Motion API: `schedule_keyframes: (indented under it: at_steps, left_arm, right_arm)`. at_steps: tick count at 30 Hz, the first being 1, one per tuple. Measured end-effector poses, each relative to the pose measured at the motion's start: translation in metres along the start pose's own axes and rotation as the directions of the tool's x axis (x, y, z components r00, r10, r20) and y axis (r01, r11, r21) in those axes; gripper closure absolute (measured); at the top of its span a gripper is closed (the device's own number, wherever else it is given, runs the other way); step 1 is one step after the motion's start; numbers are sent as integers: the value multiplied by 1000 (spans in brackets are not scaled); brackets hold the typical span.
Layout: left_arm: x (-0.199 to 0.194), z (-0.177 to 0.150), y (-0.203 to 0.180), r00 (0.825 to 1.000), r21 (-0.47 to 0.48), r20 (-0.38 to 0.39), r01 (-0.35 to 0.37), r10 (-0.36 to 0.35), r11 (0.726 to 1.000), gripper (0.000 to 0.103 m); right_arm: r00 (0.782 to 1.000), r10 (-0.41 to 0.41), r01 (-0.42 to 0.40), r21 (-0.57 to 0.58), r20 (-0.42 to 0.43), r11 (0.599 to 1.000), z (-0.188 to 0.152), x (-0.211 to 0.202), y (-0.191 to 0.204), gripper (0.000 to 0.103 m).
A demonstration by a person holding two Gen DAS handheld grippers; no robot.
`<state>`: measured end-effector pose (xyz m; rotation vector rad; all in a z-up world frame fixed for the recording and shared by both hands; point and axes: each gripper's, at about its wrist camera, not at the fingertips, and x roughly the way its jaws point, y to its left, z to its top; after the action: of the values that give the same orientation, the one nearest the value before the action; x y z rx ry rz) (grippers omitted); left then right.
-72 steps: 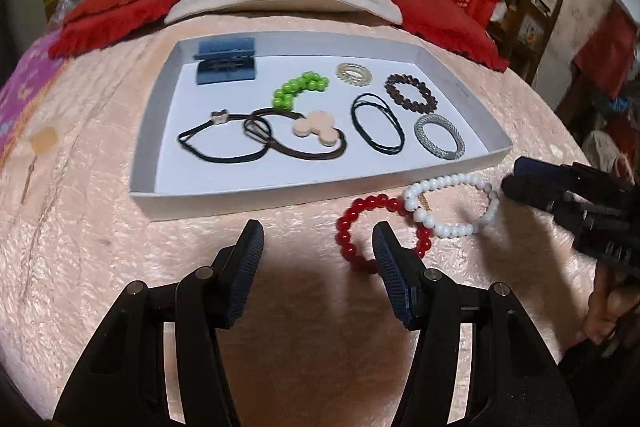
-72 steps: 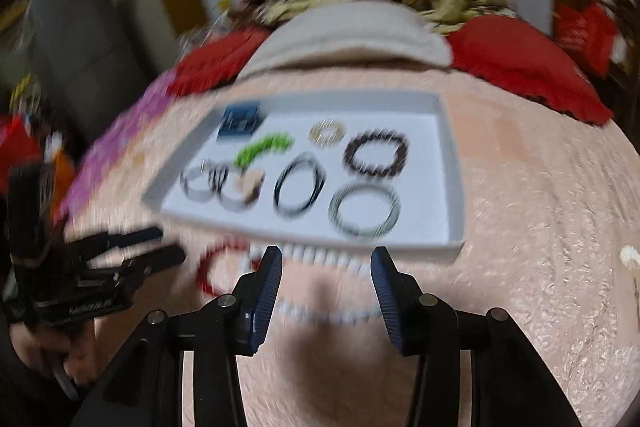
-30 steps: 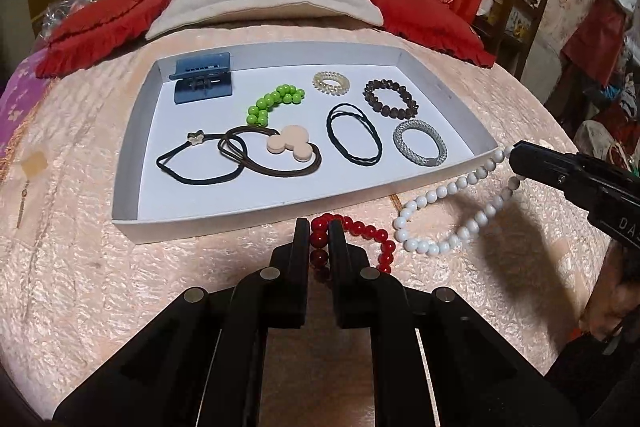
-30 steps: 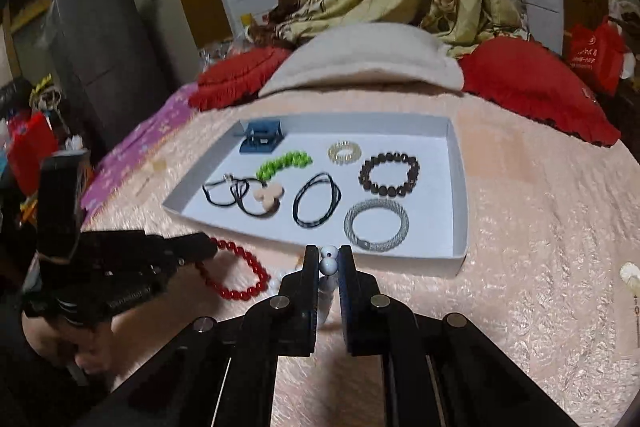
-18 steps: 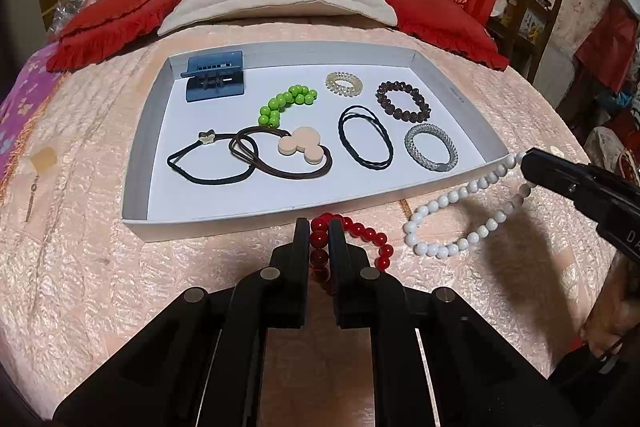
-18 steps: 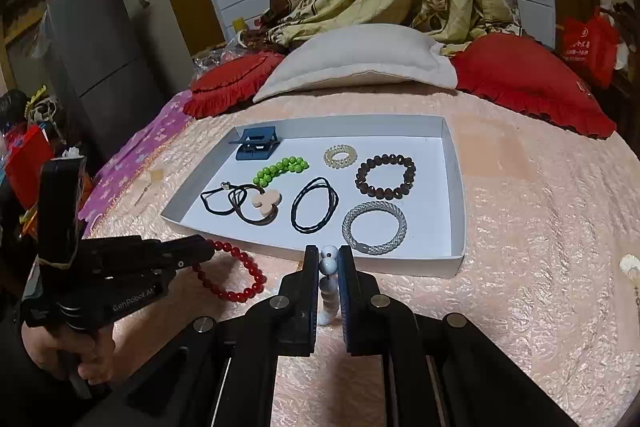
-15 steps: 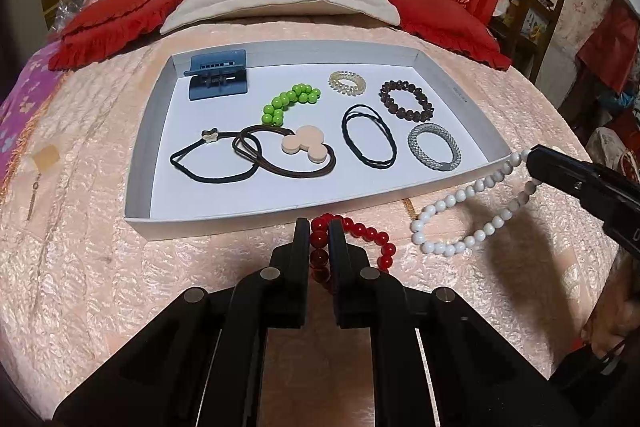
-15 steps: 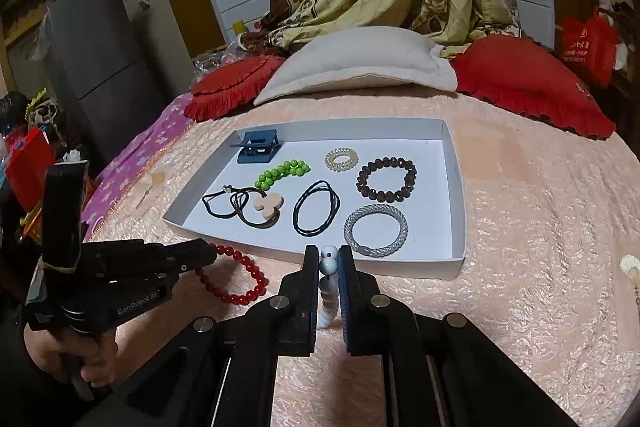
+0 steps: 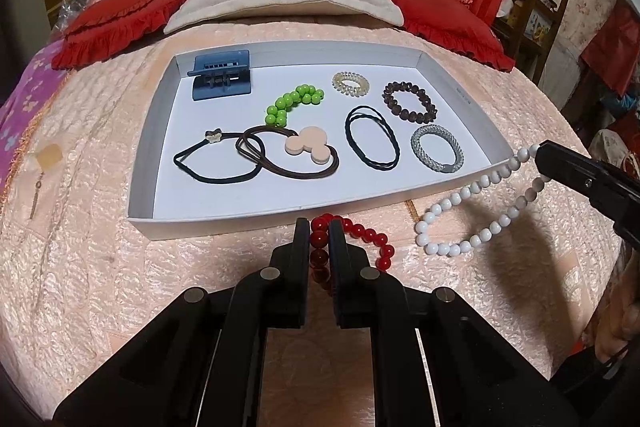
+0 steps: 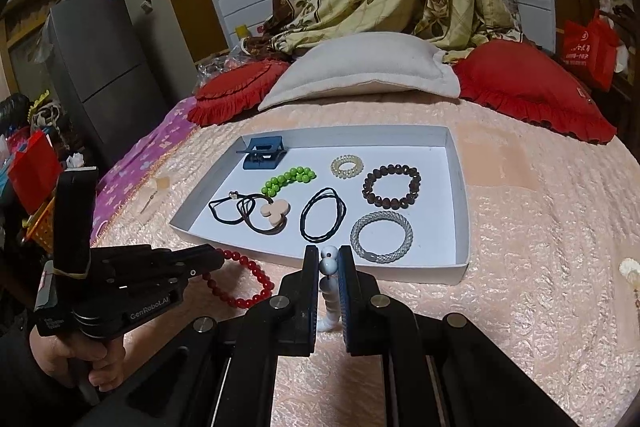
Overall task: Organize jewelry
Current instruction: 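Carry the red bracelet with left gripper while right gripper carries the pearl bracelet over the tray, then open the left gripper over the tray while right gripper releases the pearl bracelet there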
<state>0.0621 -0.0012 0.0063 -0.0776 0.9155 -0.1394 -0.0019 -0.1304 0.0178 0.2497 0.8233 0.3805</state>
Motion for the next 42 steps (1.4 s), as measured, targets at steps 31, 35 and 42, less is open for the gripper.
schedule_keyframes:
  at_steps: [31,35,42]
  left_arm:
    - [20,117,46,994,-217,105,21,2,976,96]
    - [31,113,53,995,-218,85,-30,50,976,96]
    - [52,101,78,987,-219,37,-145,157,965,96]
  right_arm:
    - [995,23,-36,141,97,989,110,55,-20,94]
    - [992,62,-77,150,106,986,116,64,-12,94]
    - [1000,25,-27,195,12,980,101,104,-22,95]
